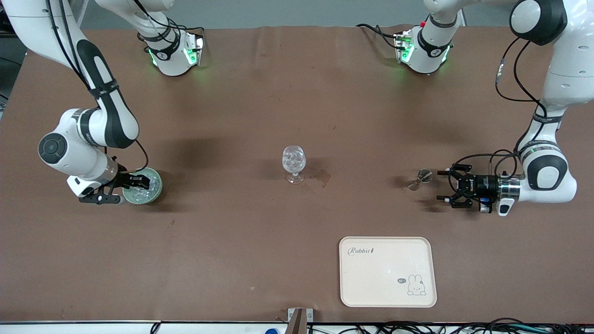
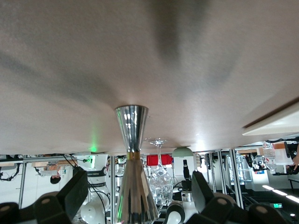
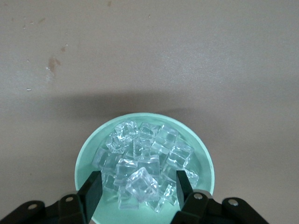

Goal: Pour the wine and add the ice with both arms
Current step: 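Grasp an ice cube with the right gripper while the left gripper grasps the jigger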

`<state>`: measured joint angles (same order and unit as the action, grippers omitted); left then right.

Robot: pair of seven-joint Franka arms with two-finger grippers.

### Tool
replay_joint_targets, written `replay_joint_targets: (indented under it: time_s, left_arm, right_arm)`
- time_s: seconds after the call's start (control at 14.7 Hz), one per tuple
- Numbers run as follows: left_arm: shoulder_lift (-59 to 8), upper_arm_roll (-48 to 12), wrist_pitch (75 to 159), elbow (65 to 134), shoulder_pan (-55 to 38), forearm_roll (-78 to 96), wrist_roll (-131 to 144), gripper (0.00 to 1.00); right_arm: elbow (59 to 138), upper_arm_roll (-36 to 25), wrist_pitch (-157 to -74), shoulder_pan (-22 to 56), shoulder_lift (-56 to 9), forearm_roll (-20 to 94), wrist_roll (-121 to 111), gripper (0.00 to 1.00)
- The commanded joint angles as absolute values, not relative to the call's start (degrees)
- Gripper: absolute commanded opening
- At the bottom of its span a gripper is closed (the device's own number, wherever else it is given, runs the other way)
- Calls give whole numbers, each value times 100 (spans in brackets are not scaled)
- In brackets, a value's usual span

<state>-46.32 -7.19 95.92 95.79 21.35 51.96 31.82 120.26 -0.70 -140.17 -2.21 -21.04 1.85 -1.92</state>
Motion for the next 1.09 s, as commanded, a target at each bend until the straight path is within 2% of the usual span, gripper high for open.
replay_joint_targets:
  time_s: [0.0,0.55,1.02]
  left_arm:
    - [-4561,-721,9703,9773,2127,5335,3261,97]
    - [-4658,-773,9905,9993,2030,5616,3226,94]
    - [-4658,-782,9896,10090,1925,5774,3208,85]
  right_arm:
    - [12225,-53,-14334,-246,-2162,132,-229,69]
    - [12296,-44,-14282,-220,-2153,132,-229,61]
    - [12366,-44,-14238,-220,-2127,132,-229,54]
